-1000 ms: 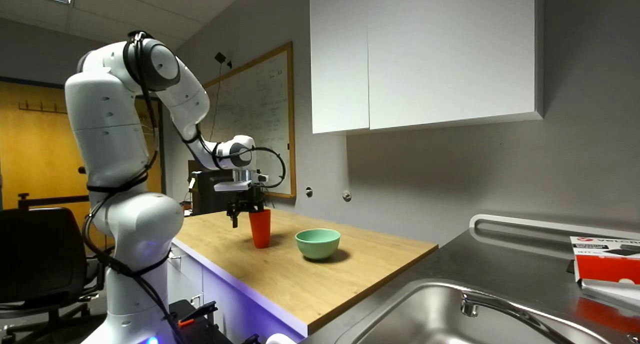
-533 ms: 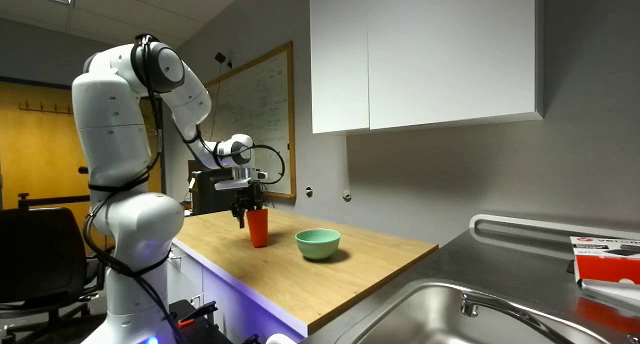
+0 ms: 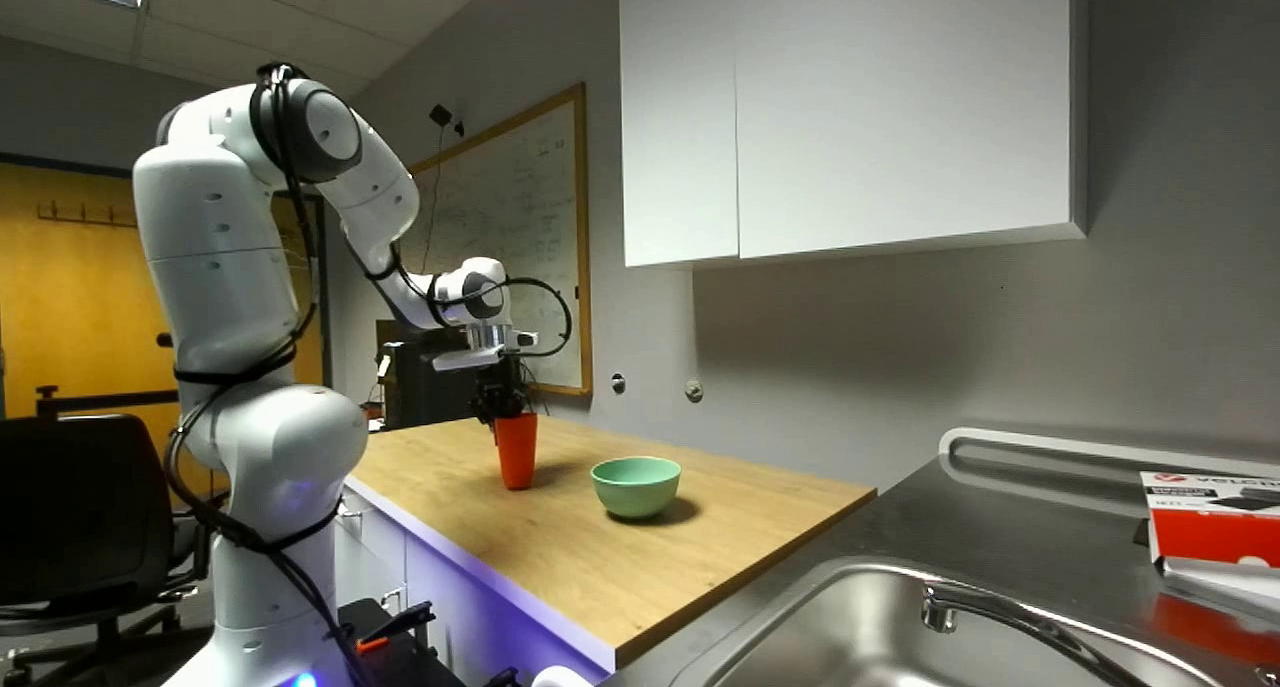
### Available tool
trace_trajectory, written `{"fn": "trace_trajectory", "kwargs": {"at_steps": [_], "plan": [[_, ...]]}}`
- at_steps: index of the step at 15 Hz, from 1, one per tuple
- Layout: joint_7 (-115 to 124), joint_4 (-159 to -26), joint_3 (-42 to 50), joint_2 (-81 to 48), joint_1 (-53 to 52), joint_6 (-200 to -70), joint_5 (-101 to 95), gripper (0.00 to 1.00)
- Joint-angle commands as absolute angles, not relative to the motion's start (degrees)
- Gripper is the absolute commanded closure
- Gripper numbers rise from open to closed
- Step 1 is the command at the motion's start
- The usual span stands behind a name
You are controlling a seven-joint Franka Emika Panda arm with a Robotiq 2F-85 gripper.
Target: Pour the contents in the orange cup into the mint green bowl
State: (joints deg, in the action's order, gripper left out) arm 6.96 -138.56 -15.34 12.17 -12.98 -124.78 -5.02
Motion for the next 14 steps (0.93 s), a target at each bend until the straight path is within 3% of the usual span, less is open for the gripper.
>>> {"fn": "trace_trajectory", "kwargs": {"at_steps": [1, 9, 14], "plan": [[5.24, -139.91, -13.11, 18.17, -12.4, -123.49, -3.04, 0.97], [-14.12, -146.88, 4.68, 35.09, -9.91, -126.23, 11.89, 0.98], [-33.56, -146.71, 19.96, 36.19, -10.43, -125.77, 23.3, 0.98]]}}
